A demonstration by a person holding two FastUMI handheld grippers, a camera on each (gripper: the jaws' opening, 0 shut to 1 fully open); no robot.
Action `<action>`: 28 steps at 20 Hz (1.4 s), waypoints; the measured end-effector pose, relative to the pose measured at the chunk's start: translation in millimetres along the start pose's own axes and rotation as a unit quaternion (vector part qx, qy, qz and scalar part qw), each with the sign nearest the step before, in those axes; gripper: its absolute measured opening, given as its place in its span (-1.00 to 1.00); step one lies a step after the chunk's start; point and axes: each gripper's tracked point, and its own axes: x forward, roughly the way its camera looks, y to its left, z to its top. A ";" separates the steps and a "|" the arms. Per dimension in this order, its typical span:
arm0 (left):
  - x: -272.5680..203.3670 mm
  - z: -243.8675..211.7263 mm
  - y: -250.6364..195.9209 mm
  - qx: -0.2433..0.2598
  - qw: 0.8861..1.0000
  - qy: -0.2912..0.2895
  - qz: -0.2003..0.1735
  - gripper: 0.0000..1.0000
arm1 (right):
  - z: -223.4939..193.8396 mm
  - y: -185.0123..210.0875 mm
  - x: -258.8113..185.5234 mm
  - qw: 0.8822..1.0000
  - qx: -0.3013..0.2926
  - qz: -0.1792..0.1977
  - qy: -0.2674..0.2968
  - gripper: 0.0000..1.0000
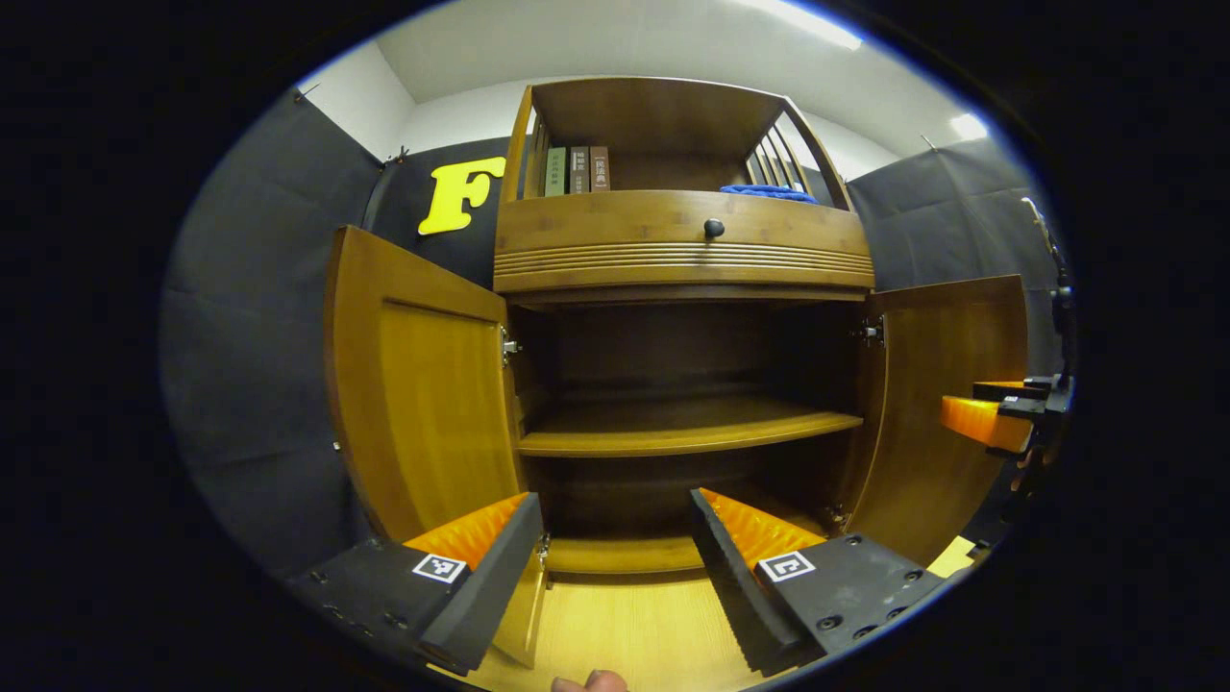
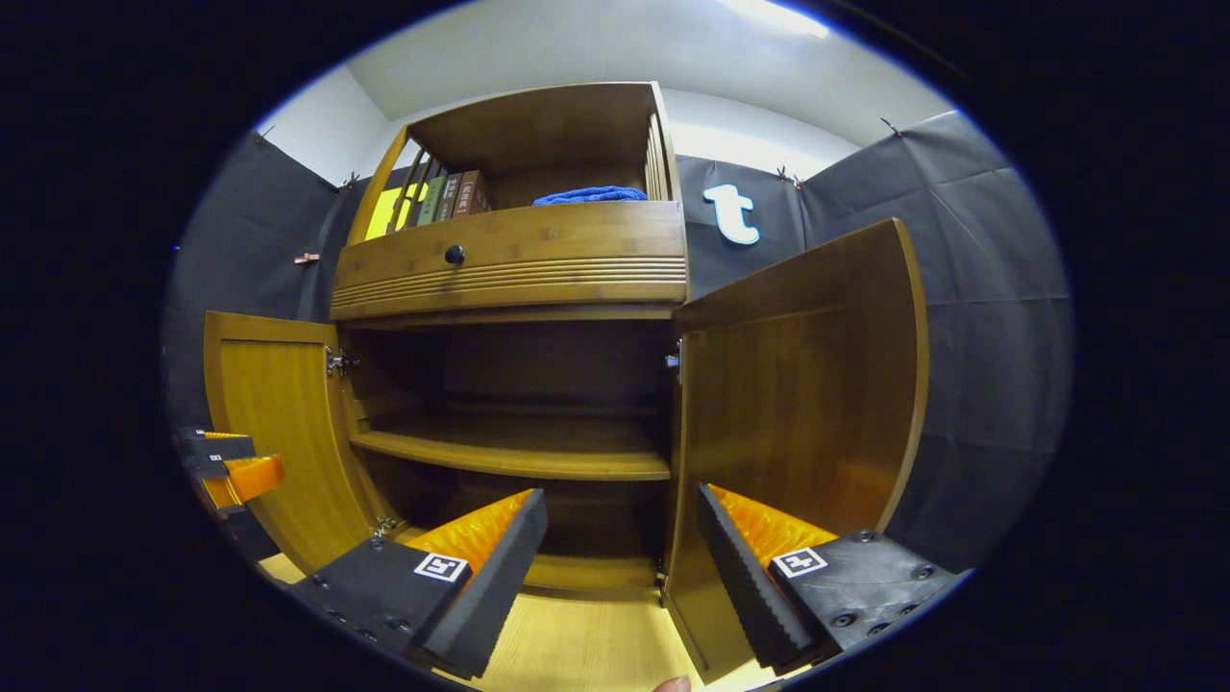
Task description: Open the right door of the double-door shoe cabinet with the right hand, and open the left door with the left hand.
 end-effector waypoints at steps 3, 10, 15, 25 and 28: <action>6.1 5.0 -10.5 -0.002 1.000 -0.003 -0.003 0.89 | -3.6 -3.0 3.1 1.000 0.002 0.002 0.006 0.99; 12.1 20.6 -20.8 0.003 1.000 -0.018 -0.017 0.86 | -1.9 -2.2 -2.7 1.000 0.005 0.003 0.002 0.99; 10.6 15.2 -19.0 -0.003 1.000 -0.009 -0.018 0.86 | 0.1 2.5 -5.9 1.000 0.001 0.009 0.000 0.99; 7.7 11.3 -14.9 -0.007 1.000 -0.002 -0.015 0.86 | 1.9 8.1 -9.3 1.000 -0.005 0.018 0.000 0.99; 7.6 13.9 -15.5 -0.004 1.000 -0.005 -0.015 0.89 | 2.4 8.6 -10.6 1.000 -0.007 0.018 -0.001 0.99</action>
